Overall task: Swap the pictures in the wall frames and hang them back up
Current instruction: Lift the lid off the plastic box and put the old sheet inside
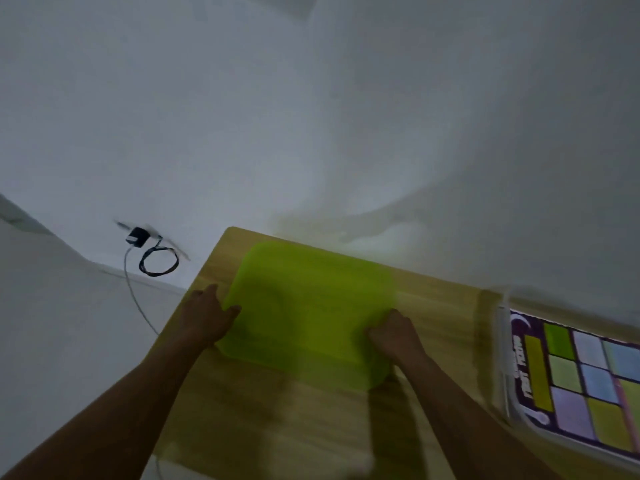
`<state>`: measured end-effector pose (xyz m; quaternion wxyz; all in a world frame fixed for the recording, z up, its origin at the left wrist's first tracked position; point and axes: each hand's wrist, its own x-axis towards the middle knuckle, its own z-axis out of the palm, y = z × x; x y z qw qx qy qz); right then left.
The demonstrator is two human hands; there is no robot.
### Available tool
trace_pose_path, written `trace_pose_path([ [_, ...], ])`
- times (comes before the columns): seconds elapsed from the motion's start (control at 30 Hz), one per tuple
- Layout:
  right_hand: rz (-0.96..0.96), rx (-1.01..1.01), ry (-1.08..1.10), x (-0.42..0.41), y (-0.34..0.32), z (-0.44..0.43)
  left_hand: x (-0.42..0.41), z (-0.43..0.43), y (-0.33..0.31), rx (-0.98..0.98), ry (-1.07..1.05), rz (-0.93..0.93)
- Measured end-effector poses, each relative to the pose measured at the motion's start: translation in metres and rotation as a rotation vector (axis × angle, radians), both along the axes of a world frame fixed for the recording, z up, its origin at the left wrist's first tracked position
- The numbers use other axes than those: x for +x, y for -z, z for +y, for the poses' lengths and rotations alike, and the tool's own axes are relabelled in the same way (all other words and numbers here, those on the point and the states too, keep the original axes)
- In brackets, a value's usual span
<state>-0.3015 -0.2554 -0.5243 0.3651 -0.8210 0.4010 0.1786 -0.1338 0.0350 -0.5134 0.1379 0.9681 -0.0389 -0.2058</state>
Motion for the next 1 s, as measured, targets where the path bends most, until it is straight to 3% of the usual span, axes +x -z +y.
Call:
trace_pose_path([
  [0.2, -0.079, -0.014, 0.157, 0.012, 0.019, 0.011, 0.024, 0.01, 0.024, -0.052, 0.041, 0.117],
  [0.5, -0.229, 0.168, 0.341, -0.017, -0.02, -0.01, 0.006, 0.003, -0.021, -0.48, -0.144, 0.303],
  [0.73, -0.324, 0.2, 0.364, -0.095, -0.088, -0.068, -0.041, -0.06, -0.077, -0.597, -0.029, 0.362],
  [1.0, -0.359, 0.206, 0.506, -0.218, -0.108, -0.187, -0.148, -0.178, -0.098, -0.674, 0.106, 0.34],
])
